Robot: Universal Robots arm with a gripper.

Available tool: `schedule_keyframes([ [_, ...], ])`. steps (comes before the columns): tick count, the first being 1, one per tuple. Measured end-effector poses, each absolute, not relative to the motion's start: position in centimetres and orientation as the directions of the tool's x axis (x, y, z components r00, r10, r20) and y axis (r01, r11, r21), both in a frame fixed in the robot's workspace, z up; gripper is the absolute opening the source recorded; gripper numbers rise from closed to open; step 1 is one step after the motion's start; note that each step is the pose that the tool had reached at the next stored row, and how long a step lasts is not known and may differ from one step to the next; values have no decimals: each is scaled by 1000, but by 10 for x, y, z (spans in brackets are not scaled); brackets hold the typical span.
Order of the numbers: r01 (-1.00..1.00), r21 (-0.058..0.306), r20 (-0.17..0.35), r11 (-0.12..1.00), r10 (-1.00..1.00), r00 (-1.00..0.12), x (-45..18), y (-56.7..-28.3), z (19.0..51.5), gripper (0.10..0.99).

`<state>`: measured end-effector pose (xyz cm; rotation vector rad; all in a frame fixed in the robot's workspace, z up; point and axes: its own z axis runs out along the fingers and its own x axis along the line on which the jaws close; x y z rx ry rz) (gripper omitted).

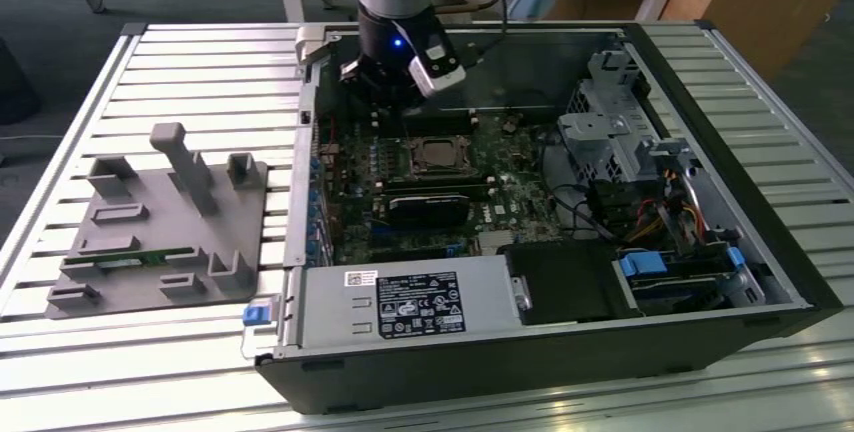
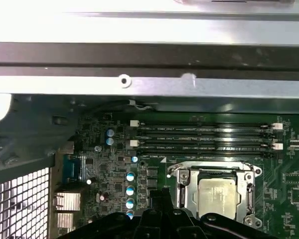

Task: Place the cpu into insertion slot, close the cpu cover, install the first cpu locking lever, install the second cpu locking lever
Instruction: 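Install the first cpu locking lever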

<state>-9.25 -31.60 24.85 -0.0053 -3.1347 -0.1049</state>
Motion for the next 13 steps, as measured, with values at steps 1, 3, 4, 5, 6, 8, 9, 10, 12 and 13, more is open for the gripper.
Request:
schedule_keyframes([
  [1,3,67,5,998,3,-1000,-93,-315,249,106],
  [3,3,67,5,998,3,-1000,-95,-313,248,106],
  [4,3,67,5,998,3,-1000,-96,-312,249,106],
  [5,4,67,5,998,3,-1000,-96,-311,249,106],
  [6,4,67,5,998,3,-1000,-97,-309,249,106],
  [8,3,67,5,998,3,-1000,-98,-307,249,106],
  [9,3,67,5,998,3,-1000,-98,-306,250,106],
  [10,3,67,5,998,3,-1000,-98,-305,250,106],
  [12,4,67,5,998,3,-1000,-98,-304,252,106],
  [13,3,67,5,998,3,-1000,-98,-303,253,106],
])
